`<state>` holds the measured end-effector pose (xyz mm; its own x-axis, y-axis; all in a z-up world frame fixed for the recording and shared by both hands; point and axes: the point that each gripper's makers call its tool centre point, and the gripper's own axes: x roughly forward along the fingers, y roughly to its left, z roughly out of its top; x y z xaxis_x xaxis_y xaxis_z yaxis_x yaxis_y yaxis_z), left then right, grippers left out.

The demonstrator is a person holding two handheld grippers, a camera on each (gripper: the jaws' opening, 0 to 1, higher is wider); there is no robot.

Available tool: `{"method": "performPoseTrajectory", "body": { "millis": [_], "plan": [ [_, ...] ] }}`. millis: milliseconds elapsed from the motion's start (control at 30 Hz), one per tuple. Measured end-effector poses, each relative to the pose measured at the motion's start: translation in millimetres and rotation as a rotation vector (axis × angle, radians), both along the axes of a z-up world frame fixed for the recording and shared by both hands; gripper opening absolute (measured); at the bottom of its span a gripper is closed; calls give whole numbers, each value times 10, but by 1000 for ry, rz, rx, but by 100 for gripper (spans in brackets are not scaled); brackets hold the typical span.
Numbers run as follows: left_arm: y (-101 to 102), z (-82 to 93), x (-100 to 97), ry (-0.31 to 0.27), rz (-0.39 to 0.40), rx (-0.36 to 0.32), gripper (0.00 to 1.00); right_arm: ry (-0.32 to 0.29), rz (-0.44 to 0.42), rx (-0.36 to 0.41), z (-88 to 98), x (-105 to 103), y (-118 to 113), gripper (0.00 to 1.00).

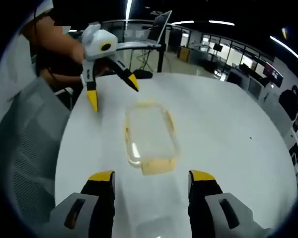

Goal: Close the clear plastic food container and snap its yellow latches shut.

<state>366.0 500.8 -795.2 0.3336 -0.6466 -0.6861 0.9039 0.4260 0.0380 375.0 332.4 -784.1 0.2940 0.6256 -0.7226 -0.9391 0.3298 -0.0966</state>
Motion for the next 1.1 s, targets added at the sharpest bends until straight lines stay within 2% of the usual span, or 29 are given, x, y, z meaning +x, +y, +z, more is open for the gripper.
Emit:
{"method": "performPoseTrajectory", "body": {
  "millis": [400,767,1100],
  "plan": [
    [88,-107,161,-6,-39,65,70,14,44,-48,-135,99,74,58],
    [180,-137,278,-16,-86,125,68,21,83,-94,-236,174,195,57],
    [170,-213,383,-30,-162,196,66,48,104,-135,-354,201,211,55]
  ]
}}
